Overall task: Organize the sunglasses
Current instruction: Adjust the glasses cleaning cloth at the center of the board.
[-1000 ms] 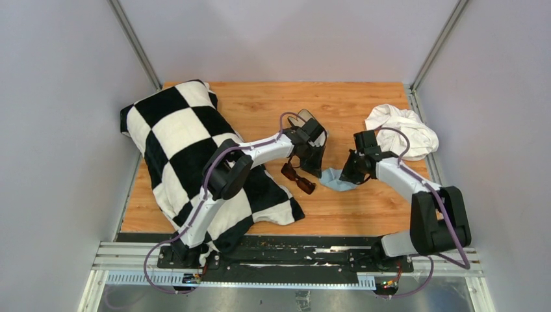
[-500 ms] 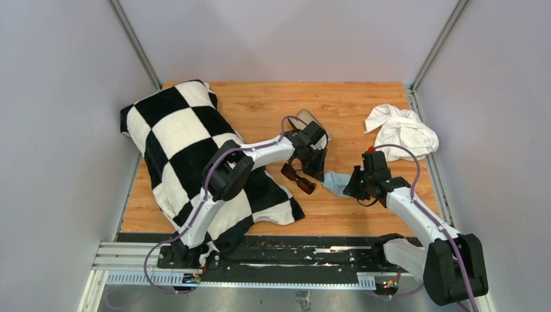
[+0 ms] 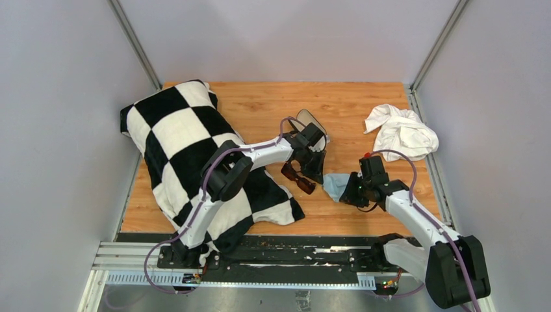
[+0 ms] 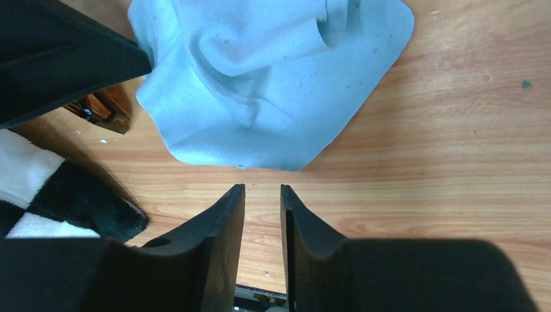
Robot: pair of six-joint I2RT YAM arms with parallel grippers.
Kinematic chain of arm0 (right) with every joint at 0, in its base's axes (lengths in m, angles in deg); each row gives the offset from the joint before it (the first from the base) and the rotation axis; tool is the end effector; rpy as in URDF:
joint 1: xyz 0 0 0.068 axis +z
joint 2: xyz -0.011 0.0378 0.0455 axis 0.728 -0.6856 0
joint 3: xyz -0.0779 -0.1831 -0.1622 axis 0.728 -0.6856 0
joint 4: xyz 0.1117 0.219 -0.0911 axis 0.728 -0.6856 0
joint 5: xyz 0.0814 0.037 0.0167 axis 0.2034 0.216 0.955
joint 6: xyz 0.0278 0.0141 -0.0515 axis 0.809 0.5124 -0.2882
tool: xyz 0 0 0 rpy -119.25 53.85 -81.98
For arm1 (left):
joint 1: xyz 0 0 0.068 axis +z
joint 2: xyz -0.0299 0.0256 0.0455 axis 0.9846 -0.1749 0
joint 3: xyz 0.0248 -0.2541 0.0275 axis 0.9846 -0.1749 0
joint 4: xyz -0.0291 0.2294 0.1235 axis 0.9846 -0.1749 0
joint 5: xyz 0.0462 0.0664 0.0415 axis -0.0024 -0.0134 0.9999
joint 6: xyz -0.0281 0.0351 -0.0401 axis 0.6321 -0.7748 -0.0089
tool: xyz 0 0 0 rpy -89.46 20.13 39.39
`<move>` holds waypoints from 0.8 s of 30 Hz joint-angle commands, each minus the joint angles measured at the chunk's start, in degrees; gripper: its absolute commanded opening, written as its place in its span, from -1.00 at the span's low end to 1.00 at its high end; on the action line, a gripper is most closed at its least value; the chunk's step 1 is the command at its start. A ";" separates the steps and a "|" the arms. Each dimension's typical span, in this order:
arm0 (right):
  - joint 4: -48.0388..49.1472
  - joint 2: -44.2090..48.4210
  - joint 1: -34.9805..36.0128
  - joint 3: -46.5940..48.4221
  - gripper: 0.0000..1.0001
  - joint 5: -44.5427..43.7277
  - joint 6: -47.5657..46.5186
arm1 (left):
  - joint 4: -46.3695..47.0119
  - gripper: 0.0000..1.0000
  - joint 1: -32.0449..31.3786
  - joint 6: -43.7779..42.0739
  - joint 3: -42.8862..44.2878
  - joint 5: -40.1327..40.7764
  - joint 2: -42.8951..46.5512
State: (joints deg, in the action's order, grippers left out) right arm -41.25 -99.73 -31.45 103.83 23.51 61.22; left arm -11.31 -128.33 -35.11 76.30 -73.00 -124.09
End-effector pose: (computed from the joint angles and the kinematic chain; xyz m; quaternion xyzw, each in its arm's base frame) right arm 0.1931 0.0606 0.1550 0.1199 0.9414 0.1983 0.2449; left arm 0.3057 -0.3714 0.1234 0.1723 0.9273 -0.3248 0.0702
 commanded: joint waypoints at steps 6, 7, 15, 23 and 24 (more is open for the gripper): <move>-2.82 3.40 0.98 -3.23 -0.26 -2.29 10.67 | -0.32 -1.00 -0.38 -0.15 -5.81 1.13 5.81; -2.51 3.46 1.06 -3.44 -0.26 -2.09 11.07 | -0.09 -1.00 -0.38 -0.10 -6.27 1.33 6.18; 0.23 -0.08 6.11 -3.38 -0.26 -4.86 13.88 | 0.27 -1.00 -0.33 -0.07 -6.57 2.59 7.36; 2.81 -7.94 8.68 0.40 -0.39 -14.01 11.71 | -1.19 -1.00 0.60 -1.13 -1.34 4.59 4.57; 2.80 -8.92 8.61 1.09 -0.40 -14.99 11.07 | -1.68 -1.00 0.78 -1.28 -0.79 5.31 4.20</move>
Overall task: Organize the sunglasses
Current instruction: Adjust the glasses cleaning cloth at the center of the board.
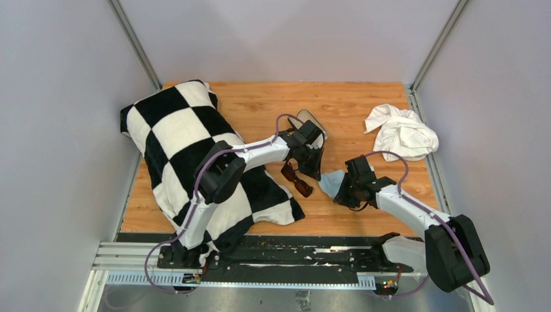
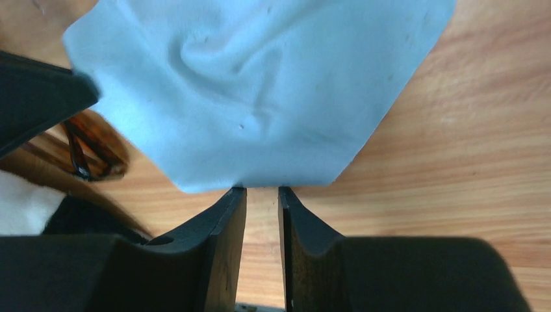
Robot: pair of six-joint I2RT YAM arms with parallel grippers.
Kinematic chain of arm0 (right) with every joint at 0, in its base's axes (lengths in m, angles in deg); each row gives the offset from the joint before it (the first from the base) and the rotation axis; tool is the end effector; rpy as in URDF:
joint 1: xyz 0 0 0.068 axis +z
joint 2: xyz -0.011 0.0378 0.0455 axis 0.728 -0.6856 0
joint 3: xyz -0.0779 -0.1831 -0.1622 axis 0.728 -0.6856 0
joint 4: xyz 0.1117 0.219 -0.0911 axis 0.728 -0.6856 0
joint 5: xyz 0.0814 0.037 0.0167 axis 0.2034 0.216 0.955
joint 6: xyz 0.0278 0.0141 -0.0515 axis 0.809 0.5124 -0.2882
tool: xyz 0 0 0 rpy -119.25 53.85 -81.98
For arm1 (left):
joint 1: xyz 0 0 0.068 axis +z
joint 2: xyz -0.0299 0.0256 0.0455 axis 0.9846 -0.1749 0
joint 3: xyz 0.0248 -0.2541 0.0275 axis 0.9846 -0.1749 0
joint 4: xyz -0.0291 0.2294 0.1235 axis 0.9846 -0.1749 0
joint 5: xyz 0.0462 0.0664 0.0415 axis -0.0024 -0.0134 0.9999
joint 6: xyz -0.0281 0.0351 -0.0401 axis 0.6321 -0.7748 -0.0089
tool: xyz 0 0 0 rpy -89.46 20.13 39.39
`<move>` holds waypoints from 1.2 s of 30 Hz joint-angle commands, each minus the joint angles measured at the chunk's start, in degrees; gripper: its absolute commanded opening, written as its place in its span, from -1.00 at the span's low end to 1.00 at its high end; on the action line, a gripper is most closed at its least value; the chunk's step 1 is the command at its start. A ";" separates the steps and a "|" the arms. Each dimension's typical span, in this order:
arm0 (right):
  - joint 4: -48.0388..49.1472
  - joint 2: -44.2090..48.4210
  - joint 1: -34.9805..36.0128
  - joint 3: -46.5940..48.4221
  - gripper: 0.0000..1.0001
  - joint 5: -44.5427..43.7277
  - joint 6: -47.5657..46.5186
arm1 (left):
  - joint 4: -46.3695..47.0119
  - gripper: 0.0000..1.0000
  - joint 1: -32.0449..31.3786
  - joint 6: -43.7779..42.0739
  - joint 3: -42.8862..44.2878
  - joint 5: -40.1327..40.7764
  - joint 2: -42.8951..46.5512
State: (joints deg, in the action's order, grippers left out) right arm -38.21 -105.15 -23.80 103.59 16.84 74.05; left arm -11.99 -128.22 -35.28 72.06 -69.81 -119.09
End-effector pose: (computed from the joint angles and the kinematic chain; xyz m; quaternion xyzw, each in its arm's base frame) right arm 0.1926 0.0841 0.1392 0.1823 0.9411 0.1814 0.2196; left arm 0.2979 -0.3578 0.1392 0.1661 0.9330 -0.3062 0.0899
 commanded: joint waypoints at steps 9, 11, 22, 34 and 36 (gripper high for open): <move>0.43 -8.49 2.95 2.00 -0.55 -10.77 -4.28 | 0.58 -1.00 2.32 -0.25 2.01 2.75 -1.81; 0.43 -8.83 3.53 1.61 -0.61 -11.40 -3.85 | 1.36 -1.00 2.33 -0.03 1.02 2.50 -1.64; -1.63 -1.45 4.00 3.36 -1.00 -16.94 -6.66 | 1.60 -1.00 2.00 -0.48 -2.64 4.56 0.04; -7.37 6.13 4.11 2.18 -1.00 -12.70 -4.36 | 9.71 -1.00 -3.21 4.64 -14.05 7.40 8.30; -7.66 7.47 4.48 0.76 -0.84 -10.79 -2.90 | 8.10 -1.00 -3.21 3.75 -12.64 7.75 8.17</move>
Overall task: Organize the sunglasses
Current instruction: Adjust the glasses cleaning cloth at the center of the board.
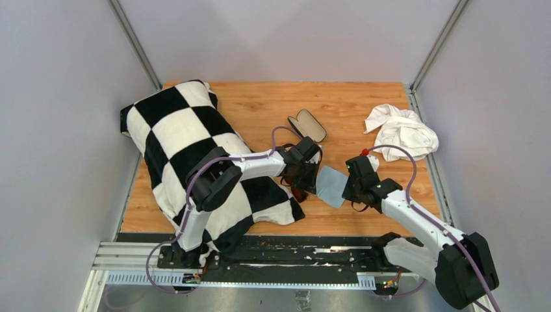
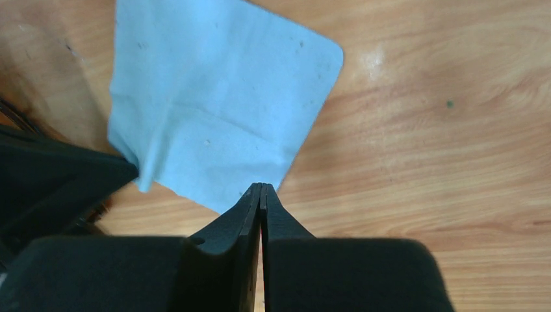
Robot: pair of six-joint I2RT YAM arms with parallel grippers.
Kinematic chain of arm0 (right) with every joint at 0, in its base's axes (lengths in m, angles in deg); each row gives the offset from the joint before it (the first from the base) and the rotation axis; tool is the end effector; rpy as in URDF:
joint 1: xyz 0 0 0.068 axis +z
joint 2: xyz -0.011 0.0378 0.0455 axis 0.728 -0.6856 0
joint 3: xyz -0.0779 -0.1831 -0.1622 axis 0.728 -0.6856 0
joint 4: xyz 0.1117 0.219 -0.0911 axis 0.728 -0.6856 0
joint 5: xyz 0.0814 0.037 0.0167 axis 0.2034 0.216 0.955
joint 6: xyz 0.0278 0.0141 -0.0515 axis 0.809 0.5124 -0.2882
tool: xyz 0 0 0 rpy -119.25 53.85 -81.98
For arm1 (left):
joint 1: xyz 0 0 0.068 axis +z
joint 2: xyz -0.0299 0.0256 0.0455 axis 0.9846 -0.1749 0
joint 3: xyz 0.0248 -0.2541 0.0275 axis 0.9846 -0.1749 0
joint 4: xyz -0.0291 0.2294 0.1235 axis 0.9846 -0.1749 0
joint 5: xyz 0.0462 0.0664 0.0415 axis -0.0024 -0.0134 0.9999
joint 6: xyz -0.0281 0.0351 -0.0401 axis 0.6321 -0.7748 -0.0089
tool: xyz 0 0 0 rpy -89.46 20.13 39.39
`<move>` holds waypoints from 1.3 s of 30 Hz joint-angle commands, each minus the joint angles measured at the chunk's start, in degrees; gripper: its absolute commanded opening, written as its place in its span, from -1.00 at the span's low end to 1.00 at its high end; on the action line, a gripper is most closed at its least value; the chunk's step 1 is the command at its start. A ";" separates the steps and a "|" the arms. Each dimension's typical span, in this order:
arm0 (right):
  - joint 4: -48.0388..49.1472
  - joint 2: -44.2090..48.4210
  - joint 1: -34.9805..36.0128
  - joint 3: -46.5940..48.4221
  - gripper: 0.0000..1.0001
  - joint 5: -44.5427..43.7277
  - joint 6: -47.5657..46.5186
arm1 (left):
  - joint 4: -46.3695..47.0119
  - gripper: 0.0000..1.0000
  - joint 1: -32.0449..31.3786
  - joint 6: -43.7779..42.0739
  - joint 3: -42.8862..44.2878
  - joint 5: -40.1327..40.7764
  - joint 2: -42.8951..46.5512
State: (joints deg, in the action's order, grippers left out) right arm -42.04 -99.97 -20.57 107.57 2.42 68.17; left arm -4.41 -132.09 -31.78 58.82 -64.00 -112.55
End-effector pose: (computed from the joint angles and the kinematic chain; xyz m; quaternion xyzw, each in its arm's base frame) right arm 0.1937 0.0854 0.1740 0.1445 0.9294 0.0997 0.3245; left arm 0.2566 -0.3490 0.1264 0.1572 0.9394 -0.2837 0.1109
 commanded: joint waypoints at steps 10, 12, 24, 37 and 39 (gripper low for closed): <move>-5.07 3.46 6.24 -5.01 -0.29 4.67 6.86 | -2.42 -1.00 1.03 -0.97 4.25 2.30 -0.90; -4.93 0.96 6.84 -4.25 -0.29 3.77 6.51 | -2.49 -1.00 1.30 -1.15 4.40 2.16 -1.03; -1.25 -9.27 9.73 -1.54 -0.34 1.24 5.30 | -2.33 -1.00 1.45 -1.36 4.26 1.91 -0.99; -3.05 -7.93 9.94 -0.02 -1.00 -2.22 5.96 | -1.84 -1.00 1.45 -0.41 5.64 0.03 -1.13; -3.39 -7.41 9.33 1.71 -1.00 -4.61 4.48 | -2.86 -1.00 1.51 -0.55 8.38 0.05 -1.64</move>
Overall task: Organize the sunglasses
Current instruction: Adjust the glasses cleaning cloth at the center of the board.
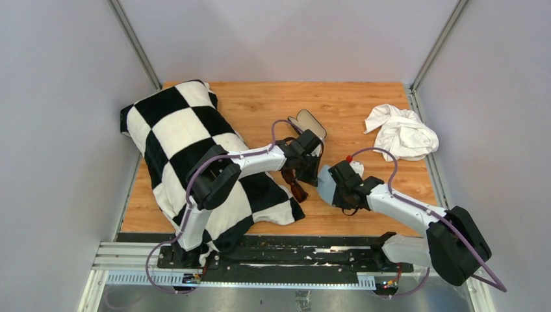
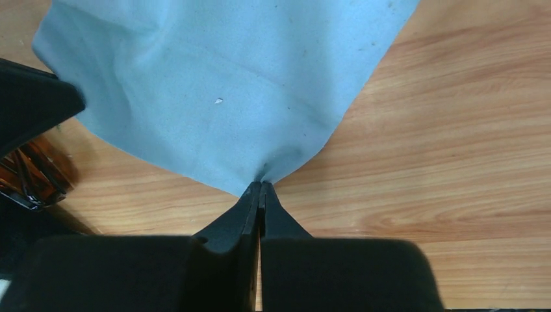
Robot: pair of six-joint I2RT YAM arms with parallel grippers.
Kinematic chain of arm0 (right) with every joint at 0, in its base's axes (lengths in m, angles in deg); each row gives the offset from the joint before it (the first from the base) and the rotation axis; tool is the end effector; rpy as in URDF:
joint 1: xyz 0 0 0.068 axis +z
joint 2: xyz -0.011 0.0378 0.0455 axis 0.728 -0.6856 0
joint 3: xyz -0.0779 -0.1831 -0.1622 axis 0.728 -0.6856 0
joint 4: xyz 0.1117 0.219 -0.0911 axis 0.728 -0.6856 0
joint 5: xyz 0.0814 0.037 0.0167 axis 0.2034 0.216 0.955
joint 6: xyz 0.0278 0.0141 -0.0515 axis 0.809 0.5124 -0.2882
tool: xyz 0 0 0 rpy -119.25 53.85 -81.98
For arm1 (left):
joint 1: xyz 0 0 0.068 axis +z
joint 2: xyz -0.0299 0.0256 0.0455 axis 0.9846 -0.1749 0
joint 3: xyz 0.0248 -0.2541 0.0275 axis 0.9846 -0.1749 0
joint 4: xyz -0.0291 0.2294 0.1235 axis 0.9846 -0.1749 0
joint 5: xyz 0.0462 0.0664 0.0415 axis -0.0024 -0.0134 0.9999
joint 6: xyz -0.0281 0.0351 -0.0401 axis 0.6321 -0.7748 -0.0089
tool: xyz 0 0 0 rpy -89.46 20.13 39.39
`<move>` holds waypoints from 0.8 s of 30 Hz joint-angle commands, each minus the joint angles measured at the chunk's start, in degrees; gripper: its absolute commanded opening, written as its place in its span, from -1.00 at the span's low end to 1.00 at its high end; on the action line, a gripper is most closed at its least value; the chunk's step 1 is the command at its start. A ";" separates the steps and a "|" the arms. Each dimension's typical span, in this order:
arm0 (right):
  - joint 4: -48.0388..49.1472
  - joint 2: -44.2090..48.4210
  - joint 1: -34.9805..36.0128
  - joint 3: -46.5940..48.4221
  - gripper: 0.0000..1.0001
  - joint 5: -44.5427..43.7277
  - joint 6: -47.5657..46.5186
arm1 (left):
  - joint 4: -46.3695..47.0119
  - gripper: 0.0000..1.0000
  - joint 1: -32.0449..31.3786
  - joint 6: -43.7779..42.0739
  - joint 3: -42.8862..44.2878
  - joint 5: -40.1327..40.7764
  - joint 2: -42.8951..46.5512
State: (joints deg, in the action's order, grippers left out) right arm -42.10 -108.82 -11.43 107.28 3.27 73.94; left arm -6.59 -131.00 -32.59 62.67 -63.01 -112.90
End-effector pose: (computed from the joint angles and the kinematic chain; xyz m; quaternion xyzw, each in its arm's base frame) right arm 0.1822 0.1191 0.1421 0.1099 0.9579 0.0952 0.2477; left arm 0.2699 -0.3511 0.1413 0.1535 0.9377 -0.2834 0.1297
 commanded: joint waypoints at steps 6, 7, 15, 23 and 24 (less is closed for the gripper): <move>-3.42 1.35 -6.29 13.06 -1.00 -9.60 -11.96 | -6.28 -1.00 2.30 -0.77 20.28 -1.65 -4.66; -3.41 1.28 -7.63 14.56 -1.00 -9.84 -13.76 | -6.89 -1.00 2.82 -0.96 22.98 -1.64 -5.13; -2.16 -1.59 -19.34 29.33 -1.00 -3.47 -26.40 | -10.10 -1.00 5.72 0.16 41.10 -2.42 -9.01; -3.40 -0.18 -19.21 18.59 -1.00 5.65 -21.40 | 1.98 -1.00 5.72 1.51 20.33 -7.50 -4.26; -3.41 0.07 -19.17 16.25 -1.00 6.45 -20.55 | 2.44 -1.00 5.64 1.51 17.67 -7.82 -3.98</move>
State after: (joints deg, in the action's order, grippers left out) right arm -41.95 -109.37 -30.38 131.24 4.32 50.93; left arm -6.72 -125.01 -31.76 90.10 -67.56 -117.58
